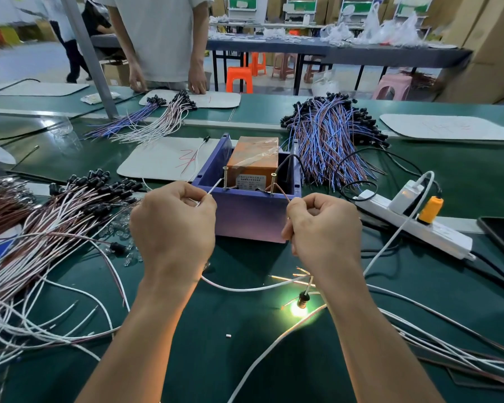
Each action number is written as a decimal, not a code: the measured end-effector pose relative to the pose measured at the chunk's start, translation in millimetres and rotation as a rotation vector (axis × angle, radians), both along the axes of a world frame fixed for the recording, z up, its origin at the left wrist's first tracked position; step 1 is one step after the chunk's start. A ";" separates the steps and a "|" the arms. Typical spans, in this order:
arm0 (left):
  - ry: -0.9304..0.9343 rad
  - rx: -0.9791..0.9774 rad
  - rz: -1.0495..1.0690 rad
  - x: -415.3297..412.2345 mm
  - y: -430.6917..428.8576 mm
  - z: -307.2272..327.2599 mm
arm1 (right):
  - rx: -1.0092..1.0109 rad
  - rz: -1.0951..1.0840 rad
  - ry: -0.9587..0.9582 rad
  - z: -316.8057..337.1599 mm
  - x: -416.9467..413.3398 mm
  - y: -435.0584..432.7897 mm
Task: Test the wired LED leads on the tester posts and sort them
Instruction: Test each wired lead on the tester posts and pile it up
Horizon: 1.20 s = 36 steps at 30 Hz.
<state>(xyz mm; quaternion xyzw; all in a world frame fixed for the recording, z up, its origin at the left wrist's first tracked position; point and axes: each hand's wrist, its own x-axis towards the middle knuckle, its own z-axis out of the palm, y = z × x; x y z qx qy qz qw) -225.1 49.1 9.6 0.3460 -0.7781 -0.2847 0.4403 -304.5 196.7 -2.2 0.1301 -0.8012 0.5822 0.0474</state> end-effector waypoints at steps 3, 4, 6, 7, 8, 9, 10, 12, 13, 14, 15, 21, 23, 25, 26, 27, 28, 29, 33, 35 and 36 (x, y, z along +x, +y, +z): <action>0.005 0.007 0.009 -0.6 -1.5 -0.5 | 0.006 -0.007 0.016 -1.0 0.5 0.0; 0.006 0.013 0.014 -1.0 -2.0 -0.5 | 0.010 -0.008 0.022 -1.2 0.5 0.1; 0.005 0.012 0.016 -2.0 -2.5 -0.9 | 0.016 -0.008 0.035 -1.1 1.1 -0.1; 0.002 0.015 0.014 -2.1 -1.8 -0.4 | 0.016 -0.002 0.035 -0.5 1.7 -0.3; 0.002 0.024 0.012 -1.3 -1.1 0.0 | 0.019 0.004 0.030 0.3 2.3 0.0; -0.001 0.038 0.012 0.1 -1.0 0.4 | 0.015 0.012 0.015 1.6 3.2 0.7; -0.012 0.051 0.023 2.0 -1.5 0.7 | -0.012 0.020 -0.016 3.0 3.7 2.7; -0.019 0.124 0.021 6.9 -6.3 1.7 | -0.181 0.084 -0.156 10.1 4.9 11.8; 0.036 0.239 -0.048 10.1 -8.9 4.0 | -0.279 0.149 -0.243 16.1 6.1 18.5; 0.125 0.403 -0.182 14.2 -9.4 8.4 | -0.322 0.221 -0.299 22.6 7.9 26.3; 0.211 0.566 -0.344 19.4 -7.6 15.0 | -0.287 0.288 -0.304 28.8 9.6 35.6; 0.211 0.545 -0.792 20.6 34.0 46.2 | 0.462 0.236 0.093 67.4 18.8 105.7; 0.125 0.454 -0.763 10.4 51.4 43.5 | 0.645 0.069 0.177 70.7 15.5 132.4; 0.009 0.420 -0.754 -1.3 69.2 33.5 | 0.732 -0.056 0.200 65.4 10.4 156.8; -0.046 0.439 -0.754 -6.7 77.0 26.0 | 0.753 -0.090 0.209 58.8 7.7 166.7; -0.100 0.472 -0.756 -11.7 85.0 17.7 | 0.765 -0.107 0.221 49.9 5.0 175.4; -0.148 0.519 -0.763 -16.7 92.5 8.2 | 0.765 -0.110 0.229 39.7 3.3 182.0; -0.185 0.579 -0.778 -20.4 99.1 -1.4 | 0.754 -0.101 0.234 28.6 2.6 186.0; -0.251 0.765 -0.762 -26.4 111.9 -31.5 | 0.696 -0.019 0.206 -24.0 6.7 191.1; -0.238 0.822 -0.718 -25.8 109.8 -38.8 | 0.655 0.026 0.157 -45.2 13.0 193.1; -0.251 0.827 -0.685 -26.0 106.4 -41.4 | 0.634 0.052 0.135 -53.3 16.9 194.7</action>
